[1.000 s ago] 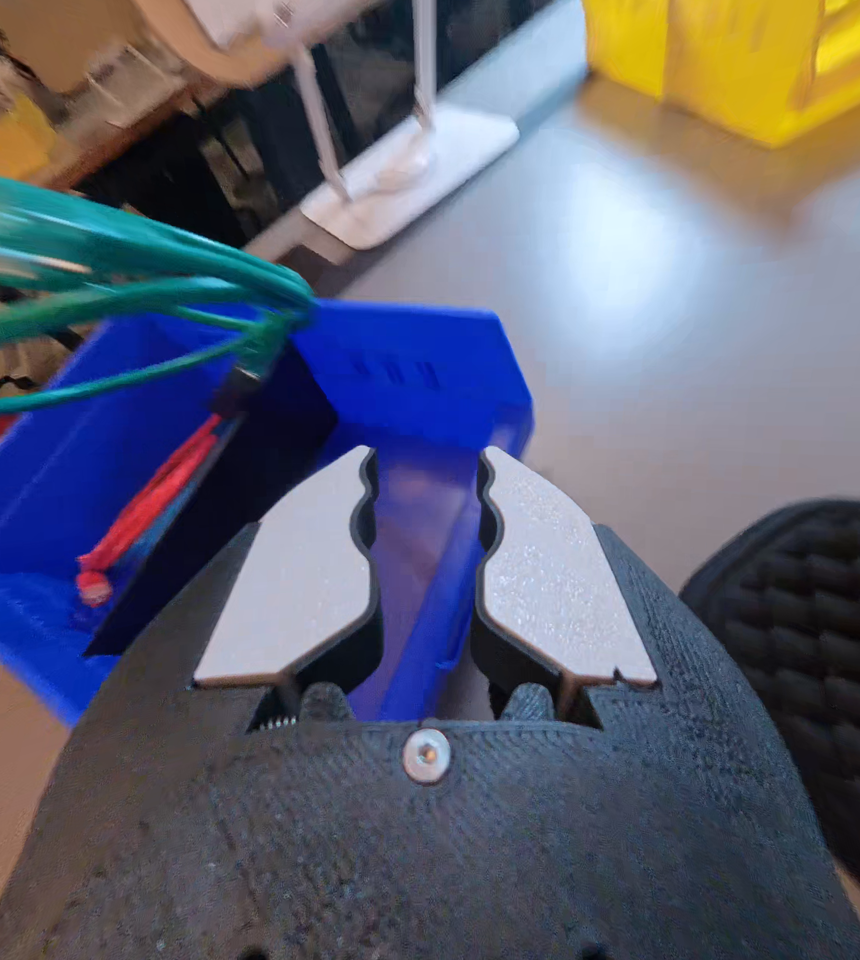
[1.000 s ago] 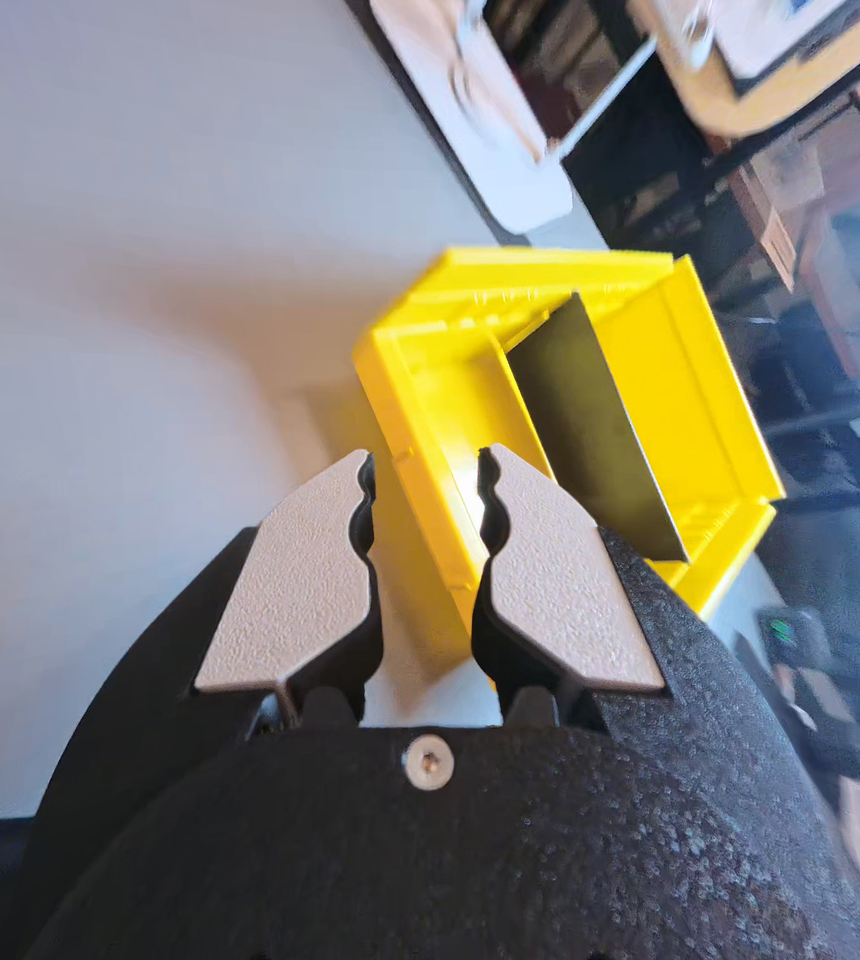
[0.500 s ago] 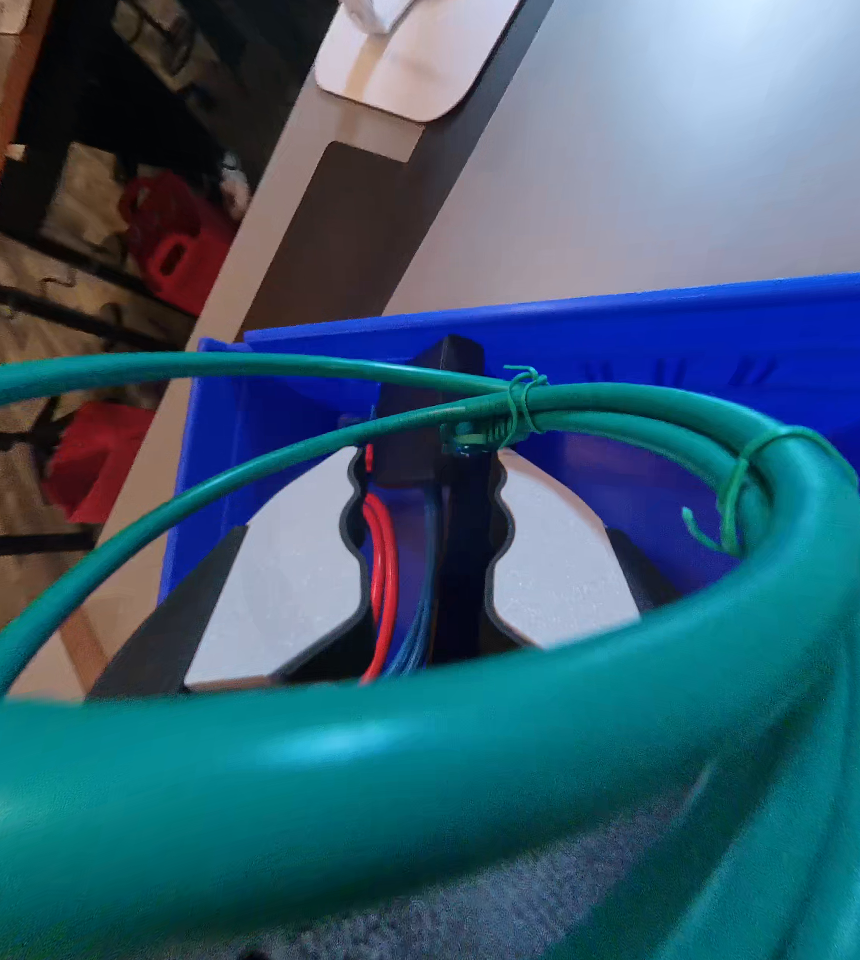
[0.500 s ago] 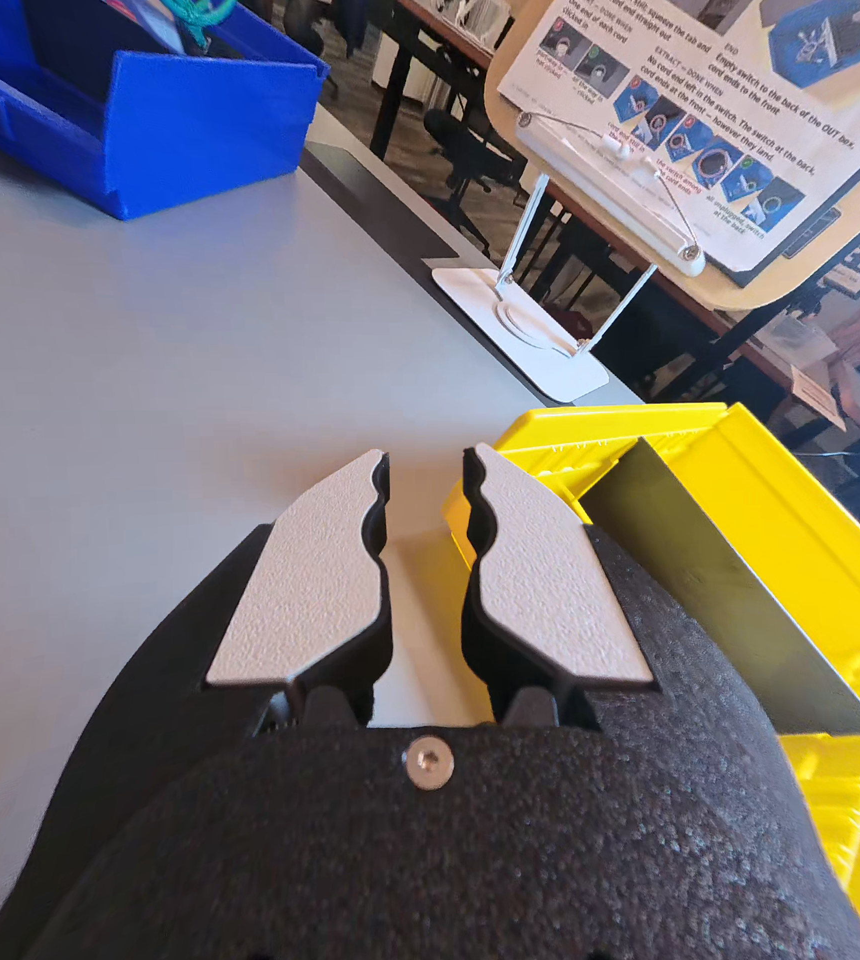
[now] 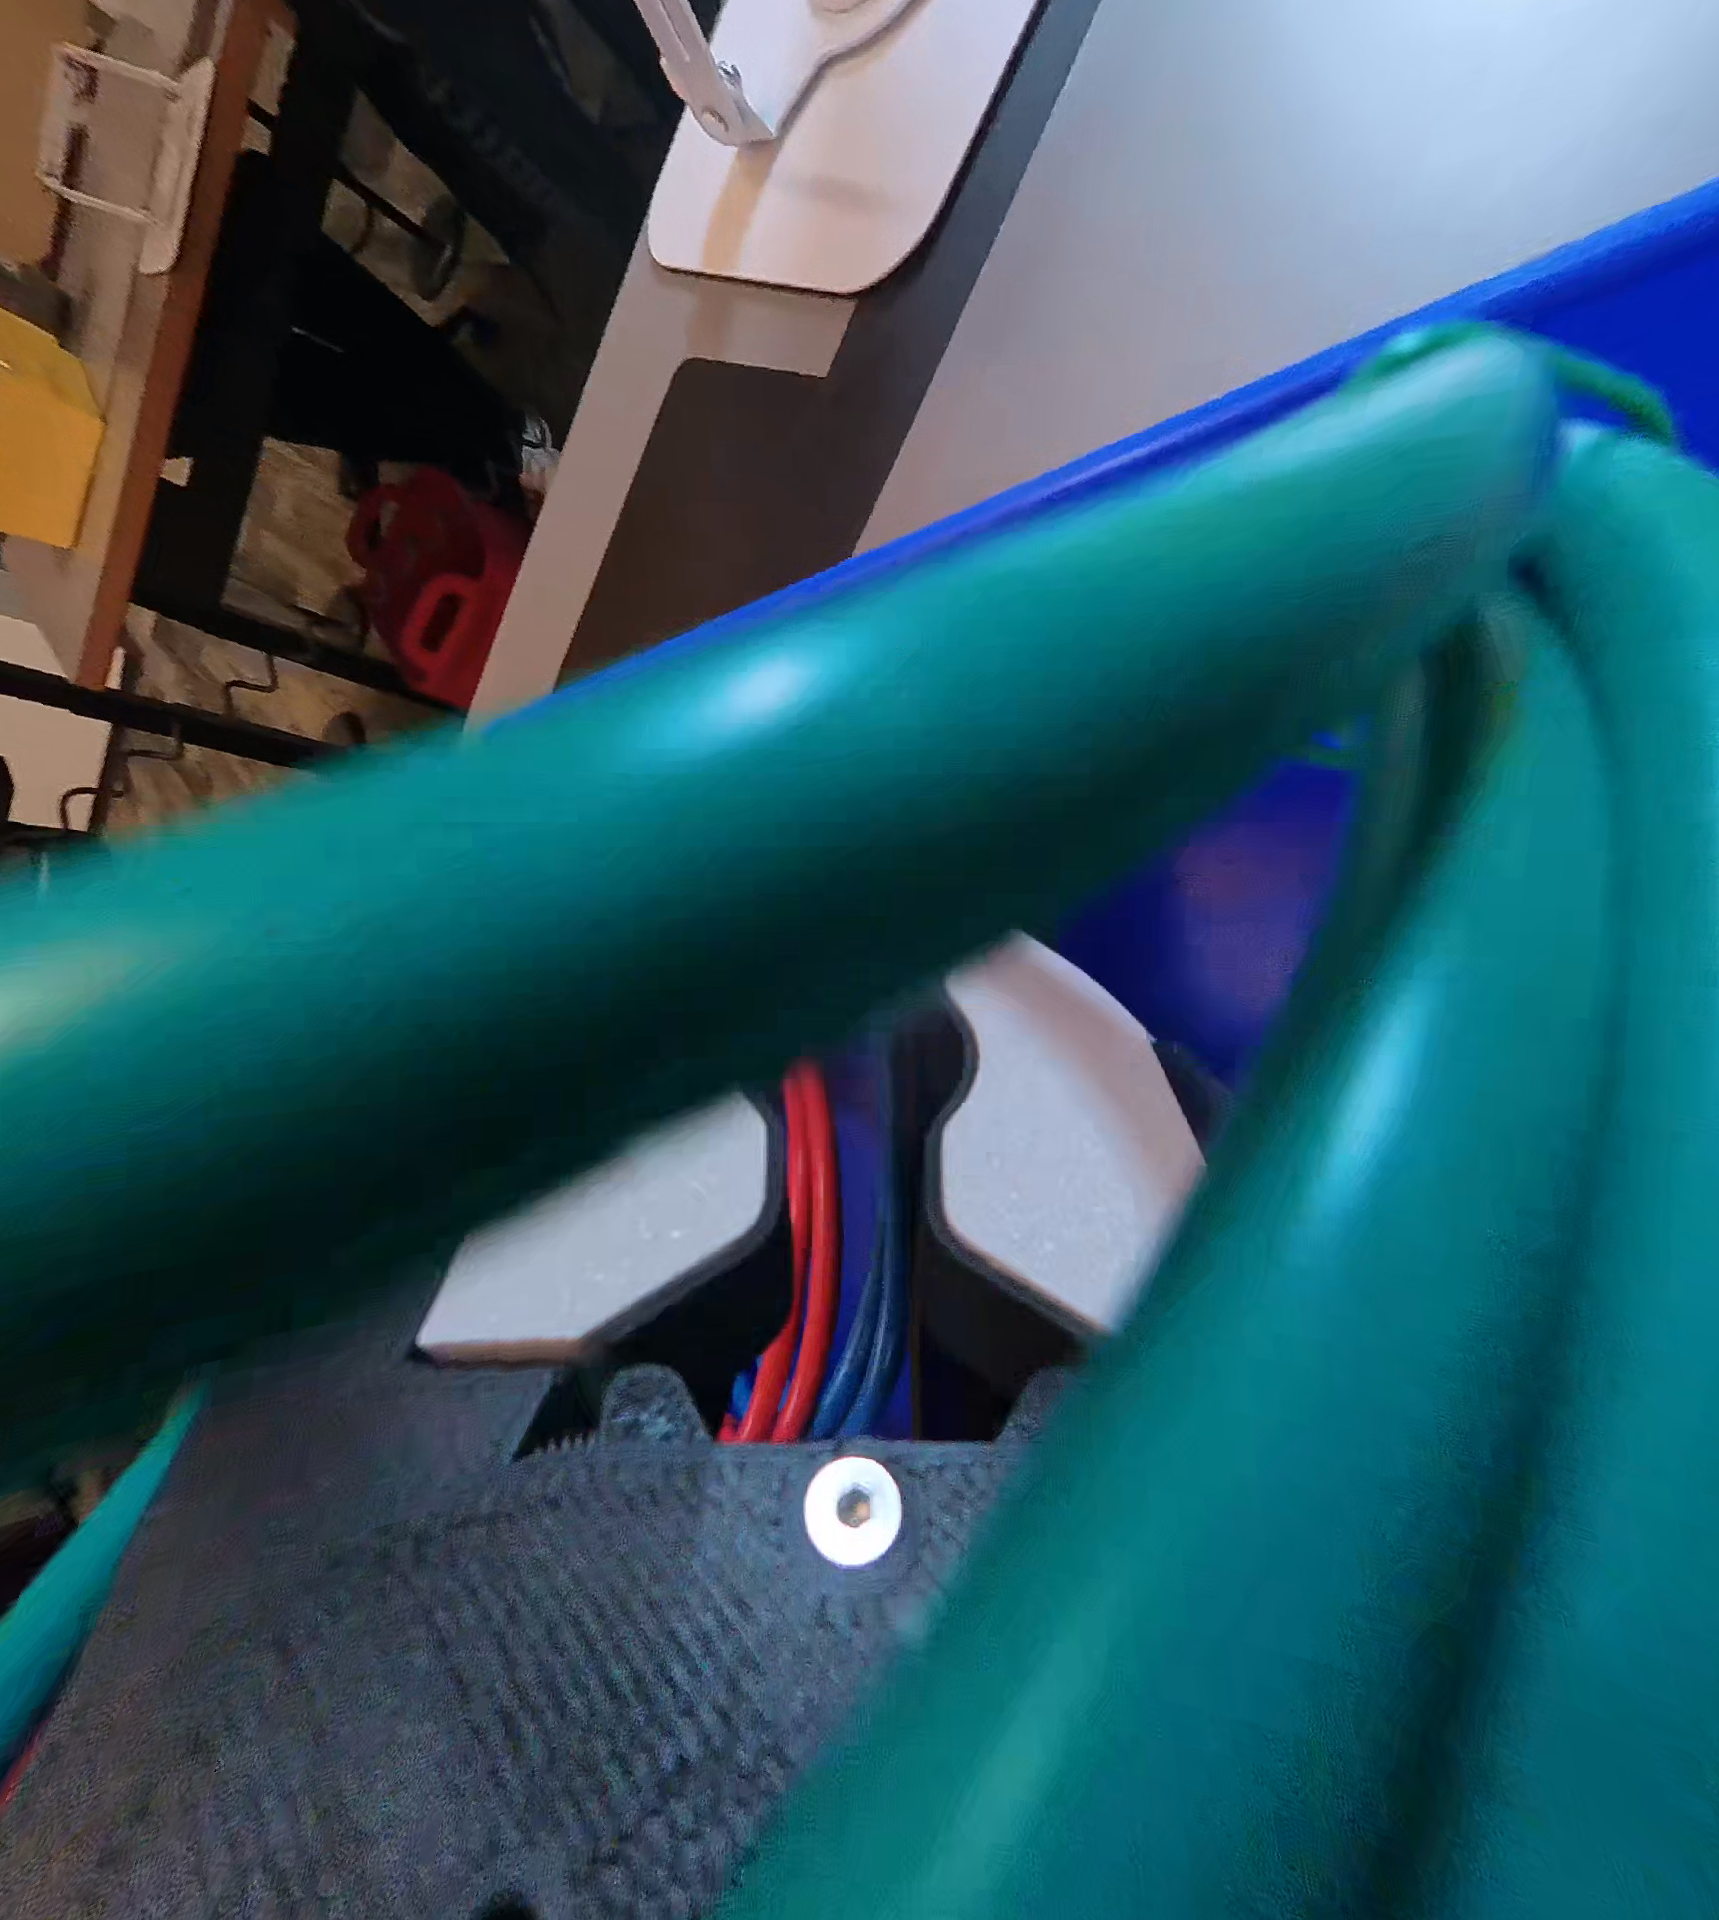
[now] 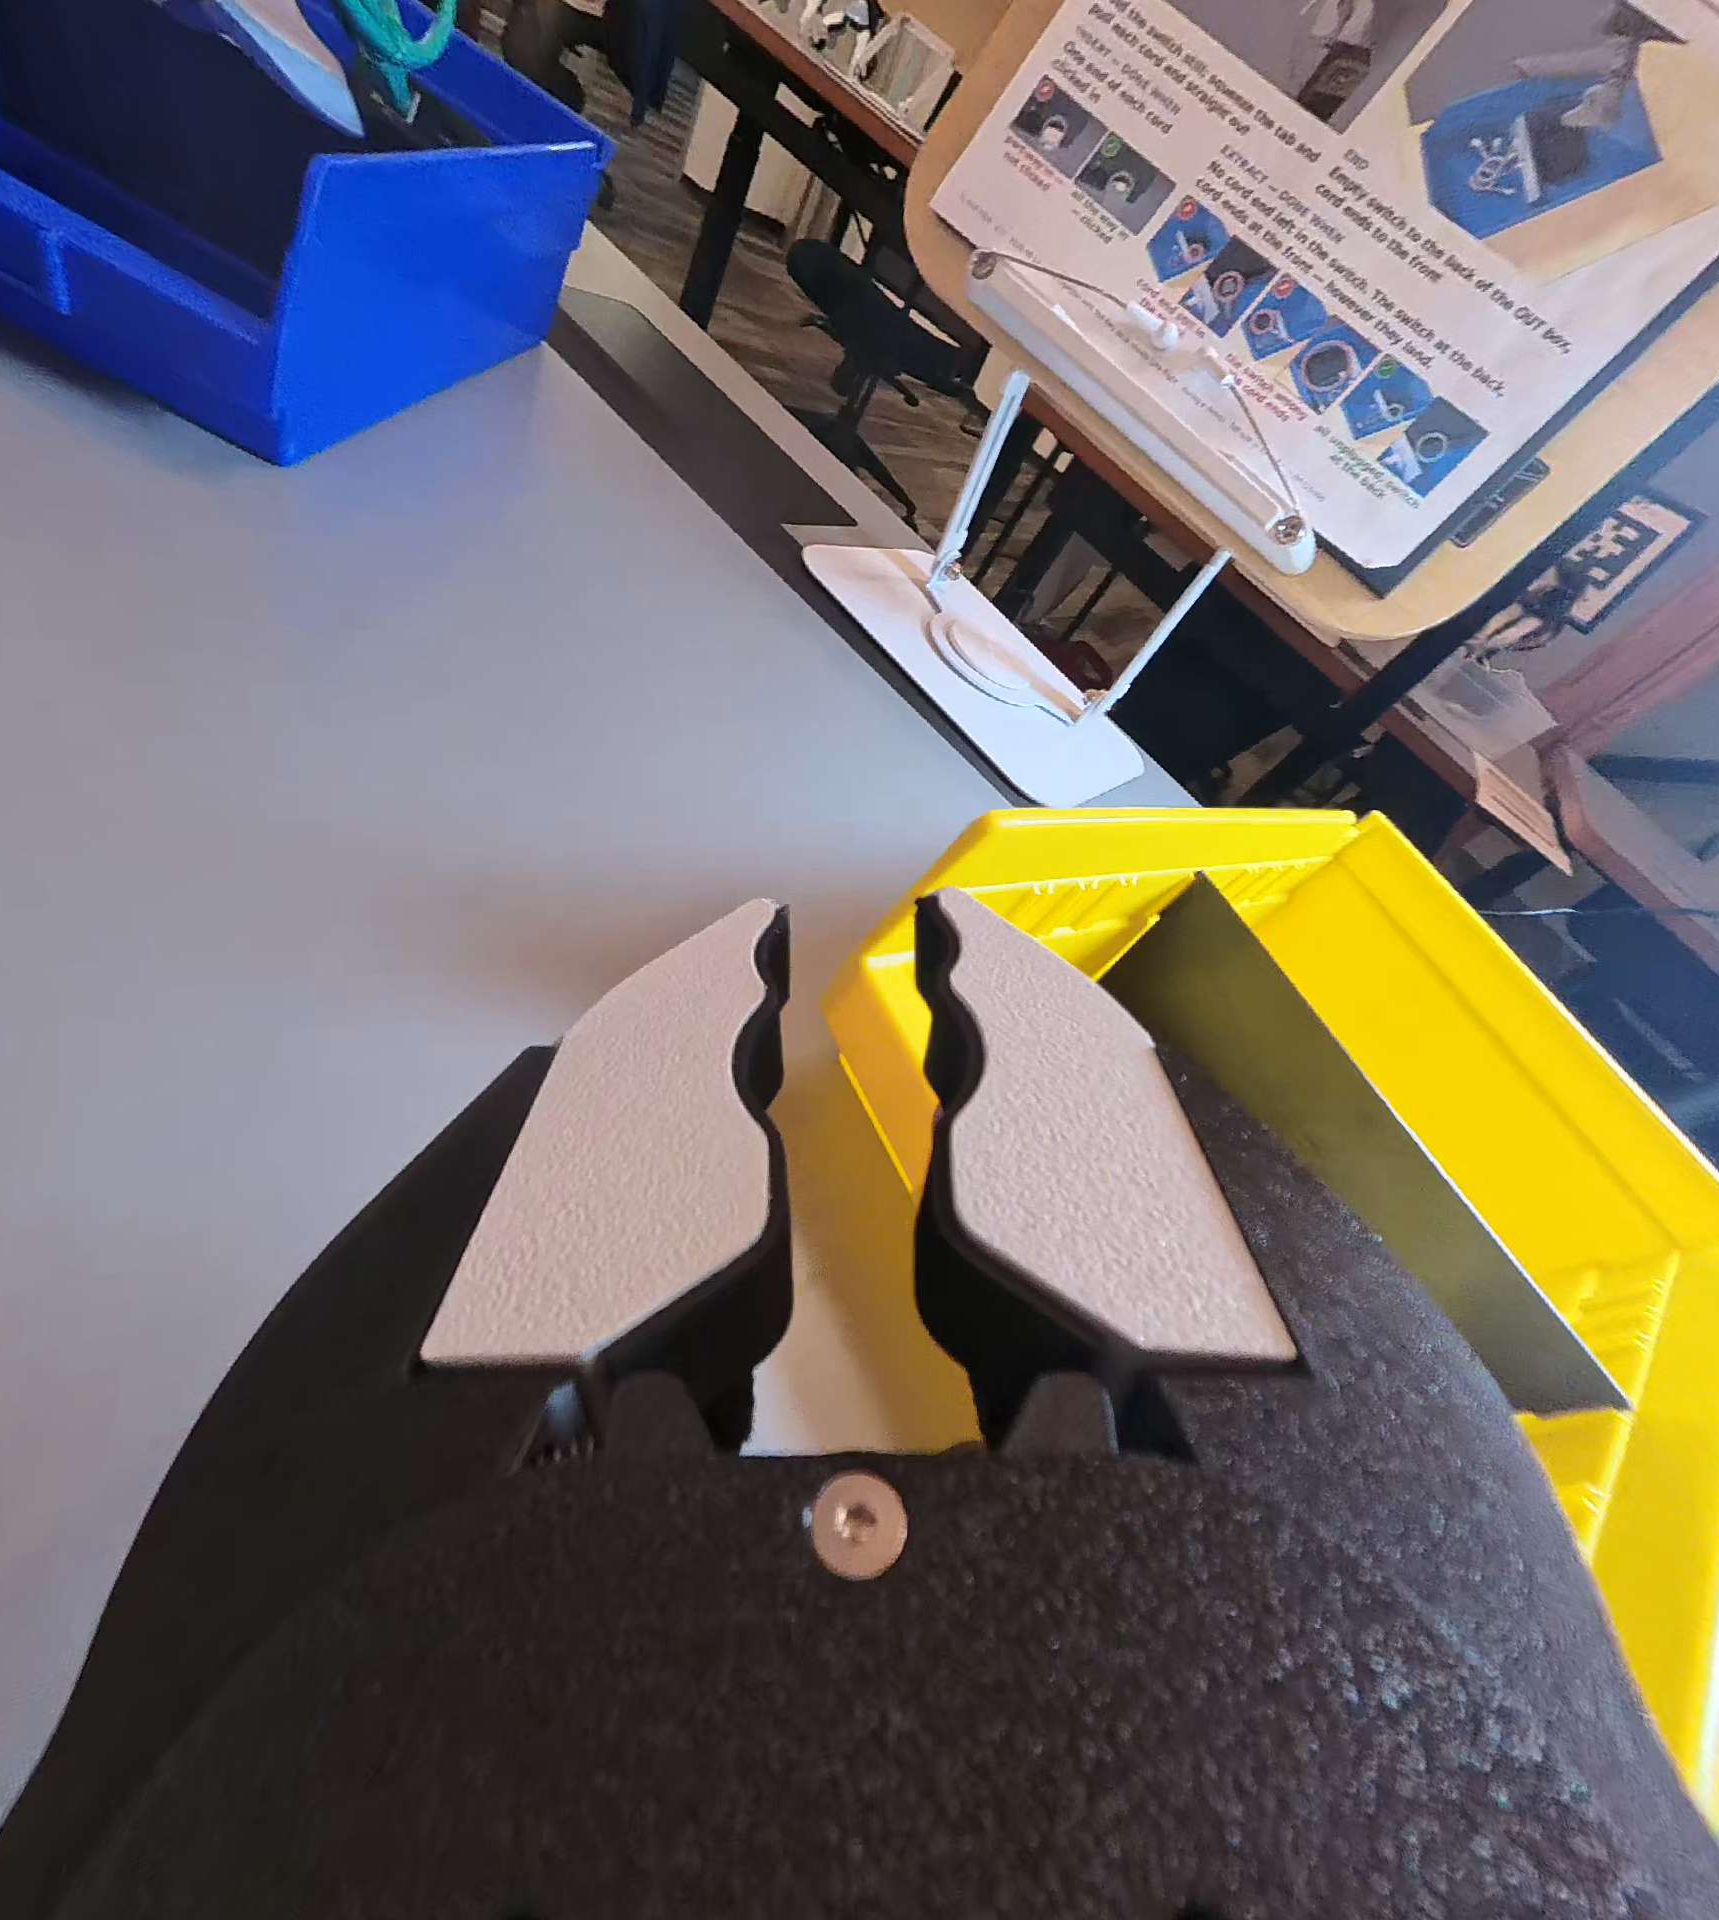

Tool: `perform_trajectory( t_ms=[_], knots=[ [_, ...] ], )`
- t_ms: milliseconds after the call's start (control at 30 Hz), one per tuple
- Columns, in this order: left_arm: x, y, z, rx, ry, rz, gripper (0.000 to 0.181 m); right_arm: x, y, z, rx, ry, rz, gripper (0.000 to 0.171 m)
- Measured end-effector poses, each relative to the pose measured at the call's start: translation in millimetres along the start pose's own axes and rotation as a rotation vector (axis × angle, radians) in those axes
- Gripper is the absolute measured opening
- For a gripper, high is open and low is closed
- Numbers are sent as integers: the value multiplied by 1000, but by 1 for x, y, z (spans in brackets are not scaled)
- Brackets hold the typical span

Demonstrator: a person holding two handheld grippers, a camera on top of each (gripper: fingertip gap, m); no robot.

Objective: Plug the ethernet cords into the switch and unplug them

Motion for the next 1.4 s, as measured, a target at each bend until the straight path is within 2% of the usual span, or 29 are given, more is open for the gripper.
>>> perform_trajectory(
  t_ms=[33, 200, 367, 500, 600, 767, 867, 1000, 1133, 1267, 1400],
  knots=[
    [-1, -2, 0, -13, 7, 11, 23, 1, -2, 3, 13, -1, -3, 23],
    [-19, -21, -11, -85, -33, 131, 17, 9, -9, 14, 48, 28, -4, 22],
    [-44, -59, -36, -178, -114, 302, 18, 15, -7, 14, 36, 57, -8, 21],
    [-70, -111, -57, -278, -177, 468, 19, 17, -4, 11, 26, 63, -11, 21],
    [-95, -162, -66, -318, -220, 590, 18, 15, -5, 11, 28, 74, 0, 21],
    [-156, -249, -38, -224, -218, 744, 18, 10, -5, 11, 18, 111, 32, 21],
    [-186, -276, 9, -7, -222, 773, 17, 8, -2, 10, 6, 126, 47, 21],
    [-196, -263, 94, 419, -297, 762, 18, 1, -4, 5, -15, 133, 88, 21],
    [-181, -215, 179, 786, -392, 702, 18, -25, -16, -1, -85, 182, 256, 23],
    [-162, -153, 241, 983, -418, 557, 19, -67, -39, -15, -318, 314, 485, 24],
    [-167, -130, 264, 1203, -457, 460, 18, -91, -38, -29, -477, 305, 476, 39]
  ],
)
Point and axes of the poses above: each gripper's, where its closed fingertips meet, y out along the fingers, x out of its underside, z = x × y across the jaws, the point moved 2 cm from there along -y, back along the fingers, and after that the axes turned 15 degrees about -y, right-handed, at the moved point
